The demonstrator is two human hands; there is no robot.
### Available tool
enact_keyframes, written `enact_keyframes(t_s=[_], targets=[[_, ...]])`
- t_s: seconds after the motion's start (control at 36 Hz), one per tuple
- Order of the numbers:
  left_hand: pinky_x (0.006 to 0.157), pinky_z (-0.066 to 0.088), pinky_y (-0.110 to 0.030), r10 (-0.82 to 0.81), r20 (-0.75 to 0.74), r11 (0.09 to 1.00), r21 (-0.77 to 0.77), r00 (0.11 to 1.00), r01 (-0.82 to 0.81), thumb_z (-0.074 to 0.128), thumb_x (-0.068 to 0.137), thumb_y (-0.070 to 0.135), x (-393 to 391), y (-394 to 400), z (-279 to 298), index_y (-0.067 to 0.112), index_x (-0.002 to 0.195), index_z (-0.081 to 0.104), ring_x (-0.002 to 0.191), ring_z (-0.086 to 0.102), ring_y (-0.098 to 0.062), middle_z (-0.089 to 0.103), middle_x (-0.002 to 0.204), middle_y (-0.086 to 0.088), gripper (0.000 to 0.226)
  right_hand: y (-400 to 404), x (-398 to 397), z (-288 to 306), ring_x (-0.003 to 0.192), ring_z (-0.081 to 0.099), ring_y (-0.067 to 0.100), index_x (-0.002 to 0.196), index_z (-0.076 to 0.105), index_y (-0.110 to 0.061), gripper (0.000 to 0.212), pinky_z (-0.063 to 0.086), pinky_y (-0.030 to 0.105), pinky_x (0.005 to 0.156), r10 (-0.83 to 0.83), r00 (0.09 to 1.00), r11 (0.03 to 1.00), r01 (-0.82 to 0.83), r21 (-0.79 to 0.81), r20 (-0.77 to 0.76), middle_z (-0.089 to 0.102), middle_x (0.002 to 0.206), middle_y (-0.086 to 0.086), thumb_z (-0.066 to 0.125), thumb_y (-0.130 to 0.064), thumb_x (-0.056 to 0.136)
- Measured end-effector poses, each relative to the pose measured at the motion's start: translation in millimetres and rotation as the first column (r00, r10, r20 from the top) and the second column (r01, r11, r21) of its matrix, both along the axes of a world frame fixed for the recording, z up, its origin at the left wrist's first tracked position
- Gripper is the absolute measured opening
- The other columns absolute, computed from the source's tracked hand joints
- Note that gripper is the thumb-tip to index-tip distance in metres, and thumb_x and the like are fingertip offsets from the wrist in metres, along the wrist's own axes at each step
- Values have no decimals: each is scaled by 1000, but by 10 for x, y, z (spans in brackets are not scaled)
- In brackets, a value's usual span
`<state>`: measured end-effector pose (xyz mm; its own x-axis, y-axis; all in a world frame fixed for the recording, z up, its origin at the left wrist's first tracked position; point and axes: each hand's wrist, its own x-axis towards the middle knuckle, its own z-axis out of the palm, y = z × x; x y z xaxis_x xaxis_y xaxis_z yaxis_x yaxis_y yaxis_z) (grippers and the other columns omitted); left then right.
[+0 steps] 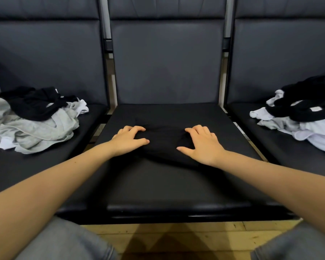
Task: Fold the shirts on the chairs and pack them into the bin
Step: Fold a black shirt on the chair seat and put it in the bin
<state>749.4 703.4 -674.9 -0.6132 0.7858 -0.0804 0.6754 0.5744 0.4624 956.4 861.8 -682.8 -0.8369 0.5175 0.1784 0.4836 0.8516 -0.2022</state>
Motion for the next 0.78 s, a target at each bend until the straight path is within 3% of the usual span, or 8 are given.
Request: enact_keyframes(t_s=[0.14,0.25,0.33,0.39,0.47,0.58,0.67,0.78], targets=[[109,31,-40,152,-3,977,154,988,-150,57,90,51,25,45,14,19,142,40,138,30,-27,39,145,-9,63,12,-16,61,137,27,26,149,28,-12,86,29,43,109,-197,975,978,188,-92,-106,34,146,7,54,-64,86],[109,34,-46,224,-22,972,78,974,-222,66,78,63,13,78,37,11,148,30,138,30,-34,39,146,-13,95,61,-12,106,133,31,30,134,49,-8,89,32,44,105,-322,944,935,330,-134,73,40,139,10,56,-75,77],[106,40,-45,206,-14,978,39,978,-206,73,71,62,17,137,48,8,145,32,134,38,-33,43,144,-13,101,89,-43,109,130,33,29,119,58,-8,76,33,41,103,-303,946,933,320,-164,118,43,134,9,60,-71,77],[100,44,-40,200,6,979,30,980,-200,75,72,56,43,179,76,5,140,37,127,46,-30,47,139,-11,93,84,-86,124,129,34,29,113,59,-8,66,34,40,102,-282,952,931,302,-205,122,45,131,9,63,-64,80],[85,48,-34,218,60,975,33,974,-220,76,77,45,109,218,125,5,116,54,101,56,-23,57,118,-8,59,59,-144,158,125,38,27,97,55,-11,46,42,36,95,-236,966,923,257,-285,107,48,116,6,68,-52,82],[76,50,-31,233,239,969,25,943,-246,75,76,33,119,211,184,6,99,57,94,58,-22,60,106,-6,40,48,-197,214,96,60,21,96,60,-10,30,48,32,74,-201,980,862,183,-472,13,64,110,10,75,-27,77],[65,51,-26,206,507,956,77,837,-282,71,76,26,110,139,278,7,102,66,88,65,-23,68,102,-10,33,16,-203,265,93,64,21,103,63,-9,28,52,29,74,-244,949,731,45,-681,-200,68,104,8,72,-7,77],[68,50,-28,67,811,889,216,581,-404,62,80,20,155,30,397,15,95,67,77,65,-21,71,96,-7,17,57,-206,350,87,67,23,102,60,-9,30,55,31,69,-531,781,346,-154,-926,-328,69,102,10,75,-1,76]])
